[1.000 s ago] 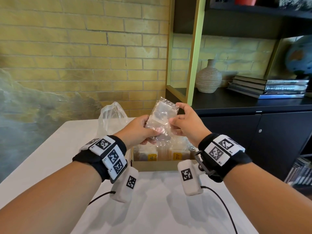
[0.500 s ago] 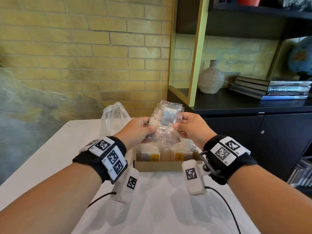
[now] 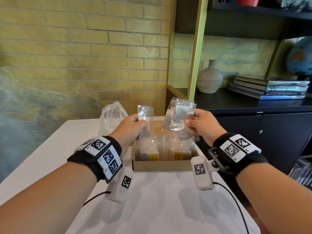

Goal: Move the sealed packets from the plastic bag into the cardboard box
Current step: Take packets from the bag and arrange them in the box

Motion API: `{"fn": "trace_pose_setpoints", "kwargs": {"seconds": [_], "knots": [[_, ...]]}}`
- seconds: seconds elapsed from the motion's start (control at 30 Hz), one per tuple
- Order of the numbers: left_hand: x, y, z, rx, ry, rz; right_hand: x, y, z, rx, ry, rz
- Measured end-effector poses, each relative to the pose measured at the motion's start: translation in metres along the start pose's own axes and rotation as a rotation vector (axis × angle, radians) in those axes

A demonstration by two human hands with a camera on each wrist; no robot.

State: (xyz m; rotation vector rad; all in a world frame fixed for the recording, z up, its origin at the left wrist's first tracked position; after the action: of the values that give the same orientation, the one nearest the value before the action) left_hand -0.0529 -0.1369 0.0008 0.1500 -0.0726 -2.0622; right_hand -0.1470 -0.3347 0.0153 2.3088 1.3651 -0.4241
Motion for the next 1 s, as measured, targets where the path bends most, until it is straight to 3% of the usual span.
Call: {"fn": "trace_pose_setpoints", "kwargs": {"seconds": [0.3, 0.5, 0.73, 1.0], "knots": [[0.024, -0.004, 0.008, -0.006, 0.100, -0.042, 0.026, -0.007, -0.014, -0.127, -0.081, -0.082], [0.014, 0.001, 0.009, 0.064, 0.228, 0.087, 0.018, -0.005, -0.015, -0.135, -0.077, -0.044], [0.016, -0.002, 0.006, 0.067, 0.235, 0.006, -0.005, -0.002, -0.005, -0.059, -0.068, 0.070], [0.025, -0.004, 0.007, 0.110, 0.244, -0.104, -0.011, -0.002, 0.001, -0.042, -0.094, 0.082]]}}
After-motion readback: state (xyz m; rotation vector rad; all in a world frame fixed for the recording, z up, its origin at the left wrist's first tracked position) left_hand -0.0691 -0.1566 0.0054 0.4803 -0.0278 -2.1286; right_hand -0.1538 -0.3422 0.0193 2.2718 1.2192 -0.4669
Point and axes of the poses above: each hand's wrist, its own y-axis towards the middle knuckle, its own x-axis out of the palm, z = x × y, the point moved 3 cm from there along y, towards the middle knuckle, and after that the axes turned 13 degrees about -y, right-handed, at the moved point
